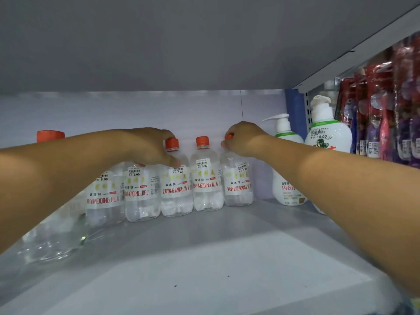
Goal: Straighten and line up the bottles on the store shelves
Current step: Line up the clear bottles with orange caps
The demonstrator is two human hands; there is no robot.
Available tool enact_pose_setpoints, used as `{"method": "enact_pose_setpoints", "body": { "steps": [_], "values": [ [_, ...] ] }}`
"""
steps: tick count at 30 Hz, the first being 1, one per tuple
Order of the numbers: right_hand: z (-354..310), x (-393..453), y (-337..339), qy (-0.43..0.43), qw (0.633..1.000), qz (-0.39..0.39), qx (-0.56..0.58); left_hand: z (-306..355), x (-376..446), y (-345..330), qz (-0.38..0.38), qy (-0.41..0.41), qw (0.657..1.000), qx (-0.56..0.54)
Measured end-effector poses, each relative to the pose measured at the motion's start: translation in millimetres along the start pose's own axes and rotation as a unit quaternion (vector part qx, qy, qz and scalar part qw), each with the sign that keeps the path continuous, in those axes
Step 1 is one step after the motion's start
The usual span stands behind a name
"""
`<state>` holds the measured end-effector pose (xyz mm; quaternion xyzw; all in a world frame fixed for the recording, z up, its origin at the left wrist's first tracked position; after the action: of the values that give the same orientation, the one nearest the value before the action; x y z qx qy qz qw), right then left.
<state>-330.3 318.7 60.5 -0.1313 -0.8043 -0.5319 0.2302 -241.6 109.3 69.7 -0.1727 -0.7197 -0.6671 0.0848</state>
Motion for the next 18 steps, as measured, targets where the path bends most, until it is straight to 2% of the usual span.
{"method": "enact_pose_setpoints", "body": {
  "steps": [2,6,12,18],
  "values": [
    [0,-4,1,-0.017,0.999,-0.030,0.026,0,2,-2,0.004,0.003,1.000,0.003],
    [11,-18,3,-0.088,0.959,-0.194,0.186,-2,5,-4,0.015,-0.001,1.000,-0.004],
    [8,-20,-2,-0.069,0.972,-0.150,0.167,-17,18,-10,0.030,-0.030,0.999,-0.015],
    [16,-20,-1,-0.046,0.973,-0.156,0.165,-35,36,-16,0.043,-0.029,0.998,0.024]
  ]
}}
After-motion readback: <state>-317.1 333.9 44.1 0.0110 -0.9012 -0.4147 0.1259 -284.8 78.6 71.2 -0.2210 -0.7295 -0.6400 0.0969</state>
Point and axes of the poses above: each hand's wrist, its own x-axis towards the middle knuckle, its own y-axis out of the back of the hand, z = x × y, the point moved 1 cm from there along x, towards the middle knuckle, and after that the axes turned 13 degrees about -y, right-handed, at the moved point
